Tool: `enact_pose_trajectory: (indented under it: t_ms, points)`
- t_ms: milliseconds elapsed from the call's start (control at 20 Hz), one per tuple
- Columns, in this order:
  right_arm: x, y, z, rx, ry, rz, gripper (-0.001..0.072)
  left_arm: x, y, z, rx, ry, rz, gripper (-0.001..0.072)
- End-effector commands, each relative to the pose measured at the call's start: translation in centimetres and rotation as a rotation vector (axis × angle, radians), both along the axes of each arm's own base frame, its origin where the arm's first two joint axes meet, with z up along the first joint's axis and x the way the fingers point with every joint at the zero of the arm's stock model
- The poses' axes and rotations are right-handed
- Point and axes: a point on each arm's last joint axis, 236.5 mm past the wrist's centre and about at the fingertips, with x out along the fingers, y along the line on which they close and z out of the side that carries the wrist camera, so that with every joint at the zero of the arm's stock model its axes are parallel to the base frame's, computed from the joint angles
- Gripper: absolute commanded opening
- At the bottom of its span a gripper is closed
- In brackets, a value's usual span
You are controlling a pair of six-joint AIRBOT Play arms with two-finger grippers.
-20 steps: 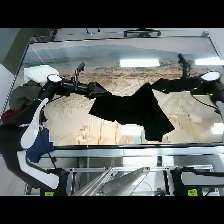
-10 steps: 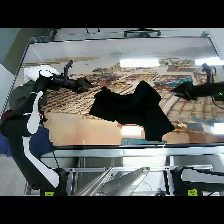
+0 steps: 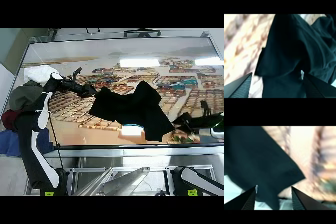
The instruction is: Fold the shirts.
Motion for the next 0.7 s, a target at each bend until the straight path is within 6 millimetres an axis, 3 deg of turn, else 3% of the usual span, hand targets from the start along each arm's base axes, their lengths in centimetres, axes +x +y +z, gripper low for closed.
enact_pose_trajectory:
  t_ms: [0, 200, 300, 350, 400, 500, 550, 650]
  points:
    - [-2.0, 0.5, -3.0, -0.012, 0.061, -0.082, 0.0484, 1.0, -1.1, -1.4, 0.026, -0.036, 0.022, 0.0692]
    - [-1.4, 0.1, -4.2, -0.025, 0.05, -0.129, 0.0483, 1.5, -3.2, -1.8, 0.043, -0.075, 0.022, 0.0691]
    - [0.7, 0.6, -4.0, 0.024, -0.027, -0.154, 0.0479, 1.3, -4.3, -1.8, 0.046, -0.086, 0.01, 0.0647]
    - [2.0, 0.9, -3.5, 0.057, -0.079, -0.175, 0.0438, 1.1, -4.8, -1.8, 0.045, -0.091, -0.005, 0.0476]
    - [3.1, 1.2, -3.1, 0.085, -0.128, -0.18, 0.028, 0.8, -5.2, -1.8, 0.043, -0.089, -0.02, 0.0309]
    - [5.0, 1.0, -2.4, 0.112, -0.199, -0.195, 0.0163, 0.0, -5.5, -1.6, 0.029, -0.069, -0.044, 0.0015]
    - [5.9, 0.4, -2.2, 0.103, -0.223, -0.19, 0.0029, -0.5, -5.4, -1.3, 0.021, -0.052, -0.058, 0.0019]
    - [9.3, -1.8, -0.6, 0.058, -0.302, -0.173, 0.0027, -1.7, -4.6, -0.3, 0.003, -0.019, -0.095, 0.0018]
